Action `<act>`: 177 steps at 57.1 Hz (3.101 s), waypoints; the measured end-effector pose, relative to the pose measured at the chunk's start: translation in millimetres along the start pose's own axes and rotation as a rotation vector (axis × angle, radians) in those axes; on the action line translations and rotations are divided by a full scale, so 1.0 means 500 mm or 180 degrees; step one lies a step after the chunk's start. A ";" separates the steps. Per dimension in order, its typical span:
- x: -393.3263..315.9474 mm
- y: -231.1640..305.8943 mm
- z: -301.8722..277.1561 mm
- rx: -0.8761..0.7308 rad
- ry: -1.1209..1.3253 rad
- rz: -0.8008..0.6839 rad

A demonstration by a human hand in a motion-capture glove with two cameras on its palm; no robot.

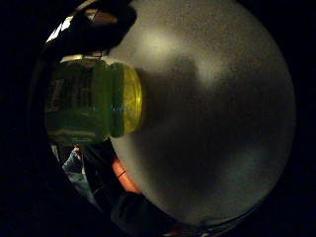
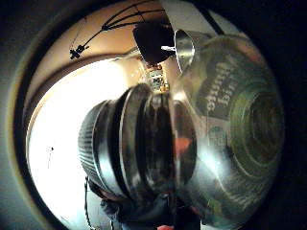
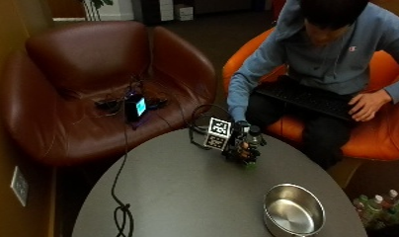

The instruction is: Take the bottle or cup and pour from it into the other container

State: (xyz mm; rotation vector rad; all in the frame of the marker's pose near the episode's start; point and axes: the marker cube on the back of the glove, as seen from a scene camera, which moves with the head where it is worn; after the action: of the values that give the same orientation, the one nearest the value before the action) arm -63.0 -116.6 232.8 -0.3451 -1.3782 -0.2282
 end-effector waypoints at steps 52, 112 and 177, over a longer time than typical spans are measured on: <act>-0.217 0.035 -0.074 0.0918 0.0332 0.0302; -0.463 -0.068 -0.086 0.1125 0.1562 0.0831; -0.419 -0.368 0.153 0.0203 0.7046 0.1785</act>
State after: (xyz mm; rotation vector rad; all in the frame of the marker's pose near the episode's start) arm -237.0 -267.9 58.2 -0.1976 0.8976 0.0026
